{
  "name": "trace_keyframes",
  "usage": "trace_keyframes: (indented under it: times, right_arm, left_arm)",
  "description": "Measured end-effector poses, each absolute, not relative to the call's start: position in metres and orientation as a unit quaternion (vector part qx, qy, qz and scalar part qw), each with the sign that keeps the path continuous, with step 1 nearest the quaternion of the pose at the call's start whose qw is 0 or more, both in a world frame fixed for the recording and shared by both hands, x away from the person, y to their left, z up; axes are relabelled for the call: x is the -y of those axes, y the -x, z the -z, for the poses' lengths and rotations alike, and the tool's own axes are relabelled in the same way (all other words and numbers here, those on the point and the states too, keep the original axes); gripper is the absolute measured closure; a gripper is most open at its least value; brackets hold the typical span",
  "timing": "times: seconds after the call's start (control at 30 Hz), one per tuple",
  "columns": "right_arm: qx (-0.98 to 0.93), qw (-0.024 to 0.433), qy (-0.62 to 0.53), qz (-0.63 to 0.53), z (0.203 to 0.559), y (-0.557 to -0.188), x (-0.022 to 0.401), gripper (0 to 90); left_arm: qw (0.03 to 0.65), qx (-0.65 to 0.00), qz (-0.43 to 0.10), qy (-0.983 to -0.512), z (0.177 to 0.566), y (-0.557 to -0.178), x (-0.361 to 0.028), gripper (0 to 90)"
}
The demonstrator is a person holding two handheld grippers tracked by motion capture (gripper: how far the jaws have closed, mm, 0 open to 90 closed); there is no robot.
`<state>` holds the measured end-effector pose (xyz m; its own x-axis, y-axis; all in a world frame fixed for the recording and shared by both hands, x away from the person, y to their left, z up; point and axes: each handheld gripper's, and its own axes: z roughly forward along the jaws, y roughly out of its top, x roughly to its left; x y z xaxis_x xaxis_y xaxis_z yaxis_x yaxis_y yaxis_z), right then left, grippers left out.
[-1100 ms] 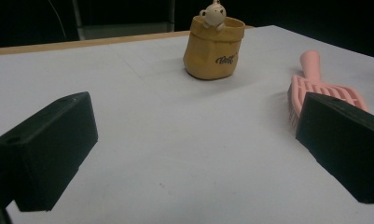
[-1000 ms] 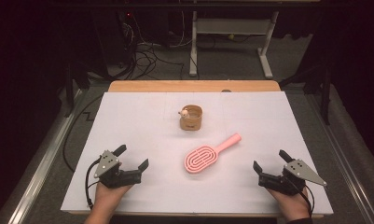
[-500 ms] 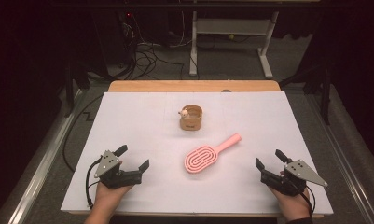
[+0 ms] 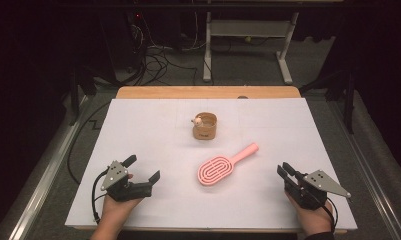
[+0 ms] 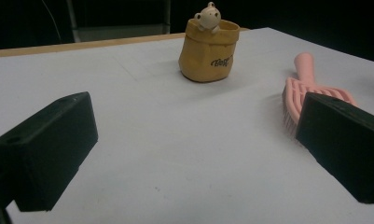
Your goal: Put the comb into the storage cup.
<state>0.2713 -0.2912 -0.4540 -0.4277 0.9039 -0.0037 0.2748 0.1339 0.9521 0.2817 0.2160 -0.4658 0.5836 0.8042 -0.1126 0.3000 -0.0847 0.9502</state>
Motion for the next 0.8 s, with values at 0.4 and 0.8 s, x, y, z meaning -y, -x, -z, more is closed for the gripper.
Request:
trace_keyframes:
  times: [0.4,0.8]
  right_arm:
    - [-0.696,0.311,-0.421,-0.491,0.453,-0.276,0.281,90.0]
    - [-0.730,0.299,-0.431,-0.438,0.446,-0.330,0.247,90.0]
  left_arm:
    - [0.553,-0.385,-0.229,-0.703,0.466,-0.281,-0.215,0.0]
    - [0.556,-0.383,-0.224,-0.703,0.466,-0.282,-0.215,0.0]
